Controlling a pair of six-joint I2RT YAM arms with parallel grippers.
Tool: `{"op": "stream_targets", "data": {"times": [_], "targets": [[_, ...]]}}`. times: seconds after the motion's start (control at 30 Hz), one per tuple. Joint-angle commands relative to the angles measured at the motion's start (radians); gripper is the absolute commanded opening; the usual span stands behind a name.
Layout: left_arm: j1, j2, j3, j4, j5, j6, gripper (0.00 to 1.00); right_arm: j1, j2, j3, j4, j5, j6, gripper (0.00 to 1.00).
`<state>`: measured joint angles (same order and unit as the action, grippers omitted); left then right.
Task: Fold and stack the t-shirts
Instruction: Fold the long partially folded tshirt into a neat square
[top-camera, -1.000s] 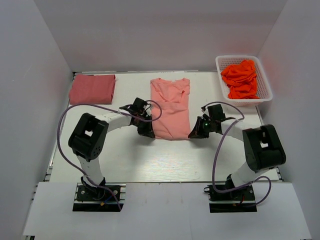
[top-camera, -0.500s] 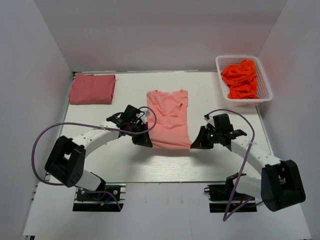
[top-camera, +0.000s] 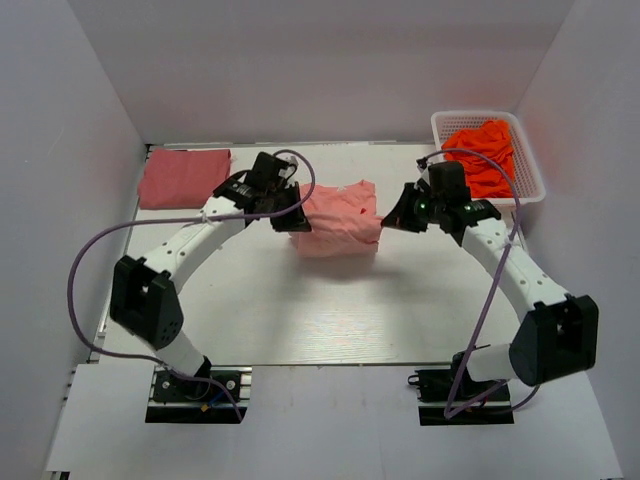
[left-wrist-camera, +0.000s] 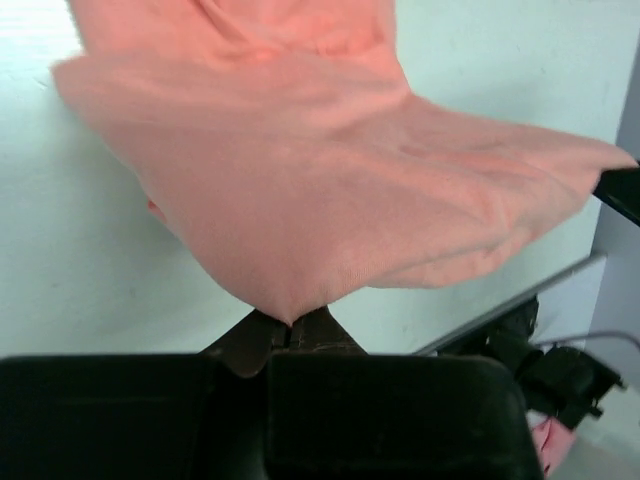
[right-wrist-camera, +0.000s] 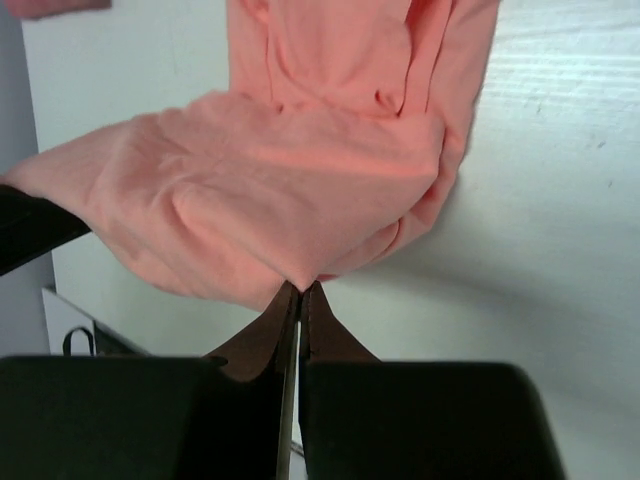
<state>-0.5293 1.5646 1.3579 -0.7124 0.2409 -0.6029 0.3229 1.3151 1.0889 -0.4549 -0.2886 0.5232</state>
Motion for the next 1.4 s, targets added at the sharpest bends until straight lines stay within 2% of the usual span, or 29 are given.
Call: {"op": "stream_targets", "data": {"times": [0.0, 0.2, 0.5, 0.8, 1.0, 1.23, 1.3, 1.33, 1.37], "targets": [[0.024, 0.08, 0.134, -0.056, -0.107, -0.029, 0.0, -0.016, 0.064, 0.115, 0.009, 0.084, 0.023, 0.0], [0.058, 0.251, 0.3, -0.056, -0.08, -0.005, 0.0, -0.042, 0.225, 0.31, -0.027, 0.095, -0.015, 0.0], [0.115, 0.402, 0.424, 0.037, 0.053, 0.04, 0.0, -0.081, 0.346, 0.398, 0.036, 0.039, -0.008, 0.0], [0.181, 0.508, 0.541, 0.064, 0.081, 0.061, 0.0, -0.11, 0.504, 0.554, 0.084, -0.044, -0.018, 0.0], [0.212, 0.566, 0.567, 0.116, 0.127, 0.071, 0.0, -0.114, 0.611, 0.643, 0.124, -0.106, -0.046, 0.0], [0.253, 0.627, 0.552, 0.237, 0.199, 0.061, 0.0, -0.12, 0.742, 0.727, 0.214, -0.078, -0.055, 0.0], [0.271, 0.669, 0.592, 0.257, 0.209, 0.061, 0.09, -0.122, 0.806, 0.77, 0.264, -0.076, -0.064, 0.0], [0.272, 0.684, 0.609, 0.269, 0.199, 0.049, 0.2, -0.122, 0.846, 0.781, 0.28, -0.087, -0.063, 0.02], [0.282, 0.701, 0.65, 0.269, 0.199, 0.049, 0.36, -0.123, 0.892, 0.827, 0.329, -0.093, -0.068, 0.13]]}}
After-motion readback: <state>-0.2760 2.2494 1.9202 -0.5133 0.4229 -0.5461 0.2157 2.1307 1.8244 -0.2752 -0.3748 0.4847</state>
